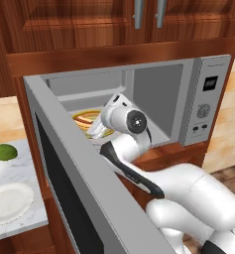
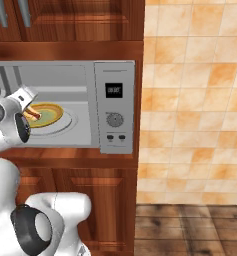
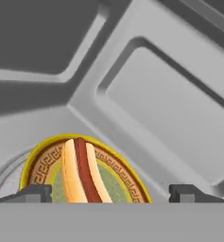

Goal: Pick the hot dog from the counter and place it in the microwave.

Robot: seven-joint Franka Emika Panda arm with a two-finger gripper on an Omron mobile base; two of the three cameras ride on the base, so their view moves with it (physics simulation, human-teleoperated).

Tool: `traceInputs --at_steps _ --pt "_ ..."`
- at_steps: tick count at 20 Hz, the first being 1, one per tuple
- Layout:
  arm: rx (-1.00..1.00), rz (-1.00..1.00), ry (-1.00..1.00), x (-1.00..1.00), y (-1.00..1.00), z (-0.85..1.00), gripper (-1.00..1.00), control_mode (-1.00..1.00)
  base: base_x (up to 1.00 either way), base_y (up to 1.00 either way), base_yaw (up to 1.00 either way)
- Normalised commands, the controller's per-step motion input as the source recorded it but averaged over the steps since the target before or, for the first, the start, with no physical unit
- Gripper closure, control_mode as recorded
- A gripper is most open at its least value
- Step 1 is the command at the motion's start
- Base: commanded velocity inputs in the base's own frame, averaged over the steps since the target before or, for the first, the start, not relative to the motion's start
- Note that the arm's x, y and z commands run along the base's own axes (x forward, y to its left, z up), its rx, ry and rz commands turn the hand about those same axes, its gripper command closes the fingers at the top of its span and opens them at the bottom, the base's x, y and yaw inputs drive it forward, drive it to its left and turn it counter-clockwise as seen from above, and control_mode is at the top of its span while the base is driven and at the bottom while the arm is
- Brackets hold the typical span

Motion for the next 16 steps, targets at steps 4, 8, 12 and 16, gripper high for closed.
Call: traceInputs --at_steps 4,8,12,16 --pt "0.19 -0.31 0.04 -1.00 -0.53 0.58 -1.00 -1.00 0.00 0.00 0.00" --pt "0.30 -0.36 0.39 -1.00 -0.61 0.82 -1.00 -1.00 0.00 0.00 0.00" --pt "0.32 -0.23 0.46 -1.00 -0.67 0.70 -1.00 -1.00 0.00 0.00 0.00" --pt "0.28 -0.10 0.18 -1.00 -0.75 0.20 -1.00 -1.00 0.00 0.00 0.00"
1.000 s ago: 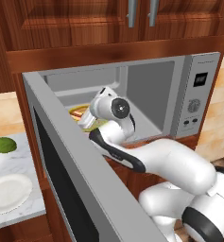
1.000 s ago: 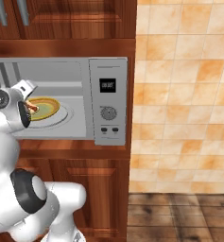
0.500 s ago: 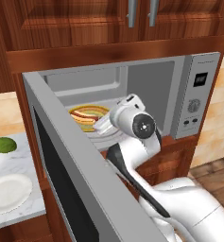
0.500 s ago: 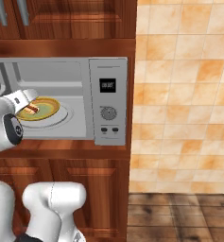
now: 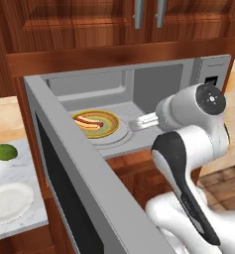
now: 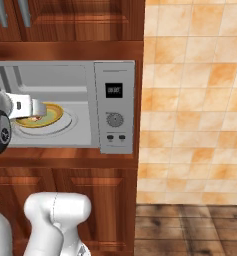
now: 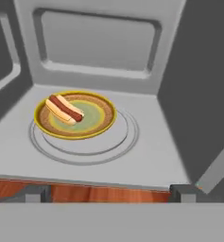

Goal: Pick the hot dog from the counter and place it in the microwave.

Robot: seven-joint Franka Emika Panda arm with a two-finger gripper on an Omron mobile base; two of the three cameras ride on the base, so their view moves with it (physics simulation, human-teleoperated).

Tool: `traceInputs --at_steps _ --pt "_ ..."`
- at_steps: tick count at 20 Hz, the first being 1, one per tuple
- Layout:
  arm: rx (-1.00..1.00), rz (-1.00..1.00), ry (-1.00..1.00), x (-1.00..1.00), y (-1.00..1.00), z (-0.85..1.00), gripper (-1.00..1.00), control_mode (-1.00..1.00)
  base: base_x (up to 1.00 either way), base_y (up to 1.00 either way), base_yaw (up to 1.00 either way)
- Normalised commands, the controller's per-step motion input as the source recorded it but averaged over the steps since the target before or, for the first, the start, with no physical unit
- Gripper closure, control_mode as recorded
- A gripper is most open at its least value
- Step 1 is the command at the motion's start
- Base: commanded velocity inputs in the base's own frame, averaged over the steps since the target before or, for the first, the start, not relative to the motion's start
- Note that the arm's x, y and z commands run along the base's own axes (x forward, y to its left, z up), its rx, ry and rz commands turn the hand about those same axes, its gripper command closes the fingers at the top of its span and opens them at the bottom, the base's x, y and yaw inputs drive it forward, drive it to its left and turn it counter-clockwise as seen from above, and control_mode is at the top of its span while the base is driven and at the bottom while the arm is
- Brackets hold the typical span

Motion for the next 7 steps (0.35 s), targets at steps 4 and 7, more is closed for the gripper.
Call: traceInputs --at_steps 4,7 --pt "0.23 -0.08 0.00 -1.00 -0.62 0.00 -1.00 -1.00 0.00 0.00 0.00" --pt "0.20 -0.10 0.00 -1.00 -0.43 0.00 -1.00 -1.00 0.00 0.00 0.00"
